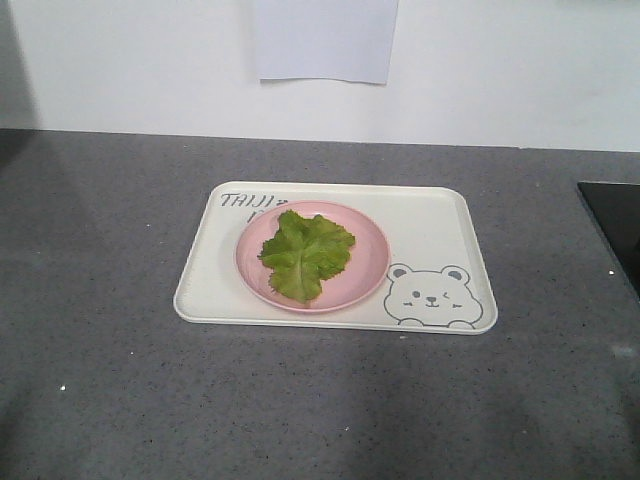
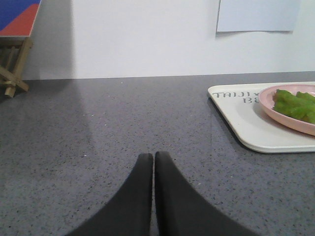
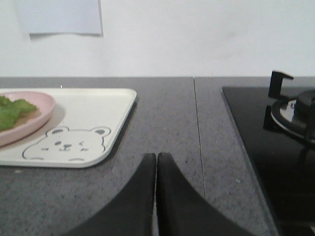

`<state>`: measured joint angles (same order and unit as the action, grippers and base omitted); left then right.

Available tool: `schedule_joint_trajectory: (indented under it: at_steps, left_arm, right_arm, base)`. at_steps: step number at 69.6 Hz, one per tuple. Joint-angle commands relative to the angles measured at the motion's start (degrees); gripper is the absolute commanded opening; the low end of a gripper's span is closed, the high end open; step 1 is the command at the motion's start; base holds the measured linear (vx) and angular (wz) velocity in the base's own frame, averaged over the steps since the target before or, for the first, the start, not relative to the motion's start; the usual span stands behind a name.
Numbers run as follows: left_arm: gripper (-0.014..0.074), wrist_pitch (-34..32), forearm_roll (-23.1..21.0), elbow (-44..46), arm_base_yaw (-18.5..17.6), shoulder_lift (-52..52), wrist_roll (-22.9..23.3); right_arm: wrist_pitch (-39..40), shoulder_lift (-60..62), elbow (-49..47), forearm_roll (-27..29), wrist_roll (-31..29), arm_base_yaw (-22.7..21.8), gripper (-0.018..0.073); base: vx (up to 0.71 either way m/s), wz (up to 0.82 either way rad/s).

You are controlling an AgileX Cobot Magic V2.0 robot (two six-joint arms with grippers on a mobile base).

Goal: Transfer vegetables to tray and serve

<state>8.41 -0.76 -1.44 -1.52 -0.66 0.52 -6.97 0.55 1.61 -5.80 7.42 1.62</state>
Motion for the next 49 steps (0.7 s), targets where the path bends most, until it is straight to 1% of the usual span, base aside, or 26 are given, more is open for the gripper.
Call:
schedule_joint_trajectory:
  at_steps: [1,24,39,49]
  left_arm:
    - [-0.0006,-4.62,-0.24,-1.6,0.04,-0.81,0.42]
    - [-0.0006,-4.57,-0.24,-1.6,0.04,-0.81,0.42]
    - [-0.0006,-4.57,-0.24,-1.6,0.04,-0.81,0.42]
    - [-0.0006,-4.57,-0.24,-1.6,0.04,-0.81,0.42]
  right_arm:
    - [6.61,0.56,0.94,-1.01,0.09,-1.2,-0.0003]
    - [6.55,0.56,0.88,-1.09,0.01,-1.4,-0.0003]
    - [6.97,0.56,0.88,-0.76,0.33,-5.14,-0.0003]
    - [6.97,0.56,0.88,-0.53,0.32,-5.15,-0.0003]
  base:
    - [0.0,0.0]
    - [0.0,0.0]
    - [0.0,0.0]
    - [0.0,0.0]
